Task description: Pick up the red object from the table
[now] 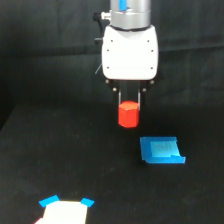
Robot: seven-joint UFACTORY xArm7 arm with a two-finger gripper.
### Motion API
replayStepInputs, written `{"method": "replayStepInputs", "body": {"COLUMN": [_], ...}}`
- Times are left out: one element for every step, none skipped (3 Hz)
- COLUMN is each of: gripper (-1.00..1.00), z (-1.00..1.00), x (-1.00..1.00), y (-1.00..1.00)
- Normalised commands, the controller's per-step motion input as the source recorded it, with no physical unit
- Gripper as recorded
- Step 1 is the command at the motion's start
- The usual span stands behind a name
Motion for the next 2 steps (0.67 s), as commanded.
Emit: {"method": "replayStepInputs", "body": {"gripper": [-1.0, -1.0], "z": [-0.67, -0.29], "x": [-0.47, -0.48], "y": [0.75, 1.0]}}
